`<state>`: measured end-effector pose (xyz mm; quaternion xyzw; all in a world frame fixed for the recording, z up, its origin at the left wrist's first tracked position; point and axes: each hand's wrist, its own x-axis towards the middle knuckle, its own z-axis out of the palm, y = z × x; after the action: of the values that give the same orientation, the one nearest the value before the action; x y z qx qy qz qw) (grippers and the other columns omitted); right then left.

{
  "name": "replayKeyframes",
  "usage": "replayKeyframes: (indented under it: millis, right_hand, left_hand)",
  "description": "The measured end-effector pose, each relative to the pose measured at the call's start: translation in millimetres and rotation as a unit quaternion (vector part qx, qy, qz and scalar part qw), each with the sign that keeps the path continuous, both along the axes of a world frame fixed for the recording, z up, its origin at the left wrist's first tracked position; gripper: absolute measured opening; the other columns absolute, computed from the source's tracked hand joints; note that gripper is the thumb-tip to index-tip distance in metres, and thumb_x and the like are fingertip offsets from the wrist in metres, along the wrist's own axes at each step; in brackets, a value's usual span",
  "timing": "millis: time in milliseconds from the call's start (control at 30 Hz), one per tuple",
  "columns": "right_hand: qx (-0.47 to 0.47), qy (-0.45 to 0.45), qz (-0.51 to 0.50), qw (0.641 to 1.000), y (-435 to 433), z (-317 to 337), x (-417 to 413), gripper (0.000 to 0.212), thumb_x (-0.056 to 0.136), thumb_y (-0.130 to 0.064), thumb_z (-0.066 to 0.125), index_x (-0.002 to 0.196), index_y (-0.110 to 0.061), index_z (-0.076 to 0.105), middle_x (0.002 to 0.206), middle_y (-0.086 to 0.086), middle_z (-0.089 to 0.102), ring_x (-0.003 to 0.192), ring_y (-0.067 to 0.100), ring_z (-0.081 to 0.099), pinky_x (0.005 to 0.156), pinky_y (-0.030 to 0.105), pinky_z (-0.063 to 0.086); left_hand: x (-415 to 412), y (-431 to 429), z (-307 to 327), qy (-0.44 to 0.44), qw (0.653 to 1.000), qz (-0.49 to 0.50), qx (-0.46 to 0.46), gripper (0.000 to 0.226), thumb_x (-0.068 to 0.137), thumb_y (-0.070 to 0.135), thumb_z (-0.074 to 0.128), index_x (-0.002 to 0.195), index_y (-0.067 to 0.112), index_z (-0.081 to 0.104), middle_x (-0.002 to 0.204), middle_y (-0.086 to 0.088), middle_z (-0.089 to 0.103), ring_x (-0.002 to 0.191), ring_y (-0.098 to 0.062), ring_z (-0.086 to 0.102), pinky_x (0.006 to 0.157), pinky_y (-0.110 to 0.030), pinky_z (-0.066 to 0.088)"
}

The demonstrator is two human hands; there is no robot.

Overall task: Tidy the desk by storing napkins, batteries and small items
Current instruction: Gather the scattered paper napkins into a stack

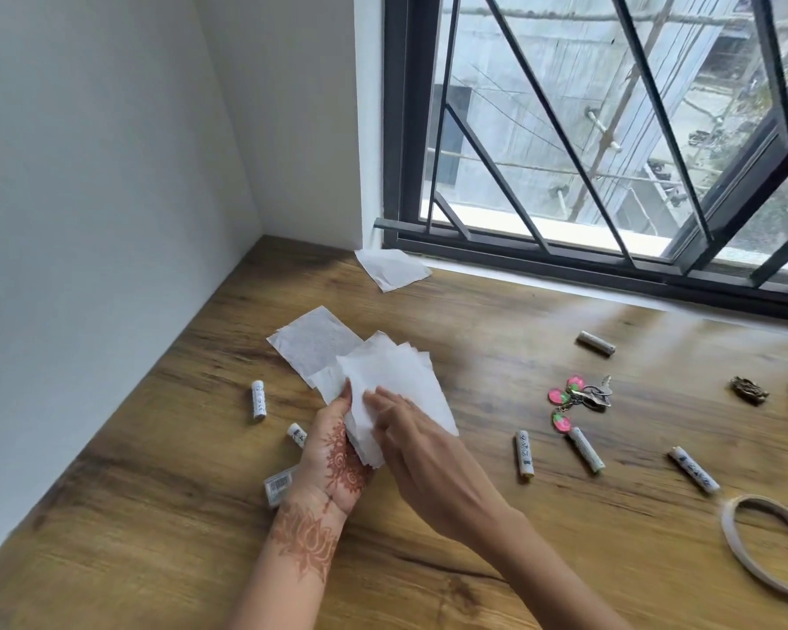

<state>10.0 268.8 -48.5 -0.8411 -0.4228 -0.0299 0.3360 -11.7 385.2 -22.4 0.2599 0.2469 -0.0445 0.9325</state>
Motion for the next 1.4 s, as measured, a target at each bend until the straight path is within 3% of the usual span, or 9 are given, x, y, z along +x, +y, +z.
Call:
replayKeyframes:
  millis: [133,233,433,533,633,833,900,1000,1400]
  right_hand:
    - [-0.044,-0.023,0.014,0.999,2.0,-6.1,-3.1,0.038,0.099,-0.033,0.023,0.128,-0.011,0.035,0.143,0.008,0.043,0.139,0.011,0.023,0.115,0.019,0.011]
    - [-0.029,-0.005,0.024,0.999,3.5,2.8,-3.9,0.053,0.097,-0.041,0.02,0.135,-0.008,0.037,0.143,0.006,0.043,0.139,0.008,0.022,0.112,0.011,0.007]
    - [0.024,0.033,-0.035,0.999,7.5,12.1,42.4,0.035,0.098,-0.032,0.034,0.119,-0.008,0.048,0.137,0.006,0.049,0.13,0.013,0.041,0.104,0.022,0.034]
    - [0.019,0.001,-0.08,0.997,12.3,3.3,93.1,0.021,0.095,-0.016,0.048,0.111,-0.003,0.053,0.119,0.015,0.061,0.105,0.03,0.061,0.081,0.037,0.053]
    - [-0.035,-0.02,-0.101,0.994,19.8,-6.1,144.3,0.022,0.094,-0.013,0.05,0.111,-0.001,0.054,0.114,0.015,0.062,0.091,0.03,0.062,0.069,0.025,0.042]
    - [-0.124,0.015,-0.132,0.983,39.9,-28.2,224.1,0.012,0.09,-0.009,0.041,0.093,-0.003,0.051,0.103,0.015,0.057,0.088,0.036,0.057,0.066,0.038,0.044]
    - [-0.146,-0.006,-0.116,0.982,43.3,-35.2,240.9,0.01,0.09,-0.007,0.044,0.091,-0.002,0.052,0.107,0.017,0.054,0.102,0.037,0.052,0.082,0.046,0.045]
    - [-0.197,-0.029,-0.099,0.975,46.3,-39.7,257.9,0.027,0.095,-0.017,0.046,0.111,0.003,0.054,0.133,0.022,0.044,0.134,0.037,0.029,0.109,0.042,0.025]
    - [-0.051,-0.039,-0.181,0.981,28.2,-34.1,217.4,0.02,0.09,-0.015,0.056,0.09,0.001,0.068,0.122,0.015,0.059,0.119,0.027,0.048,0.092,0.03,0.04]
  left_hand:
    - [-3.8,2.5,2.5,-0.009,1.0,-0.012,0.003,0.052,0.092,0.05,0.04,0.095,0.007,0.067,0.085,-0.01,0.072,0.072,-0.02,0.071,0.058,-0.028,0.058]
    - [-4.6,5.4,0.2,0.004,1.0,-0.022,0.002,0.045,0.091,0.041,0.046,0.088,0.003,0.07,0.086,-0.012,0.071,0.073,-0.02,0.071,0.061,-0.027,0.058]
    - [-1.0,15.9,0.4,0.002,0.999,0.032,0.001,0.025,0.095,0.019,0.043,0.099,0.004,0.063,0.084,-0.014,0.074,0.071,-0.023,0.072,0.061,-0.036,0.059]
    - [3.9,21.6,1.0,0.019,0.998,0.063,0.018,0.021,0.095,0.017,0.045,0.095,0.007,0.064,0.077,-0.01,0.074,0.065,-0.021,0.072,0.052,-0.035,0.058]
    - [9.8,26.6,1.2,0.032,0.996,0.076,0.02,0.019,0.094,0.018,0.046,0.097,0.01,0.064,0.08,-0.008,0.074,0.068,-0.021,0.072,0.05,-0.034,0.058]
    - [24.1,35.7,-4.0,0.06,0.994,0.085,0.02,0.02,0.094,0.02,0.047,0.099,0.009,0.064,0.09,-0.01,0.073,0.081,-0.024,0.068,0.057,-0.038,0.057]
    - [28.7,39.3,-7.8,0.061,0.994,0.091,0.023,0.02,0.094,0.02,0.048,0.101,0.01,0.064,0.097,-0.01,0.072,0.087,-0.024,0.067,0.06,-0.039,0.058]
    - [32.8,42.5,-13.4,0.054,0.994,0.089,0.028,0.019,0.093,0.021,0.048,0.098,0.012,0.065,0.092,-0.008,0.074,0.083,-0.023,0.069,0.062,-0.039,0.058]
    - [28.1,36.6,-17.7,0.039,0.994,0.096,0.019,0.02,0.095,0.019,0.045,0.095,0.012,0.064,0.081,-0.007,0.075,0.067,-0.02,0.072,0.054,-0.034,0.059]
